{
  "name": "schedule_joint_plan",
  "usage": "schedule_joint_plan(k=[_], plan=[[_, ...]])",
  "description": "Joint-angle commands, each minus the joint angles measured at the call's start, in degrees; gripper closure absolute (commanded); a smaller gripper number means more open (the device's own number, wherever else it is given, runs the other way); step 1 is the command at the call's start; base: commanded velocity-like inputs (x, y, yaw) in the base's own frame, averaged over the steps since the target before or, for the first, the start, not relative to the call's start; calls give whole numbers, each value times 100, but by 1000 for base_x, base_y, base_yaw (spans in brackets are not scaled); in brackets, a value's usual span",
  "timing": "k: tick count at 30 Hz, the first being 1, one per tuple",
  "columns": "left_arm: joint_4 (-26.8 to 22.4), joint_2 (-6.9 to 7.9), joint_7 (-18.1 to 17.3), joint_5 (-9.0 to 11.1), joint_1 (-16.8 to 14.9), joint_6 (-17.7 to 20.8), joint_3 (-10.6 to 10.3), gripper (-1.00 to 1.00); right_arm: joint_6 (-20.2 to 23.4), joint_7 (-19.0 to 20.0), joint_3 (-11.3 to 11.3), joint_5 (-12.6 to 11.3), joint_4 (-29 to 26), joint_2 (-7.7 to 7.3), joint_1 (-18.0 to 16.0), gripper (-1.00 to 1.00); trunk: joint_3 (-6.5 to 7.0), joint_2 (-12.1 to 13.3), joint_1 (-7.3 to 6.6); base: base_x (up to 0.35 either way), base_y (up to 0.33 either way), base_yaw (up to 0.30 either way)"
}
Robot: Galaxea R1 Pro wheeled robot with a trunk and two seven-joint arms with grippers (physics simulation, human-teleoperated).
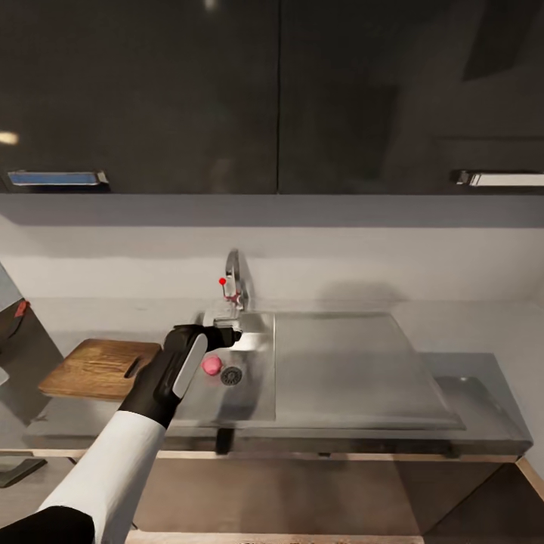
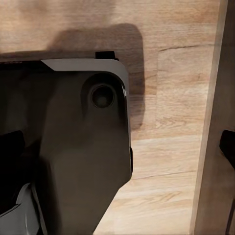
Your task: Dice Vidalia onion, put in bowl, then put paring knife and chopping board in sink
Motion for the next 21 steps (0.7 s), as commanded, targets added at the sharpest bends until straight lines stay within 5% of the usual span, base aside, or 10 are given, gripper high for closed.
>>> schedule_joint_plan(k=[1,21], plan=[[105,11,50,62,-6,9,-3,-100,-1,-20,-48,60,0,2,-4,-100,-22,-13,3,13,0,0],[478,108,47,62,-6,-8,9,-100,-1,-20,-48,60,0,9,-4,-100,-207,-13,3,67,0,0]])
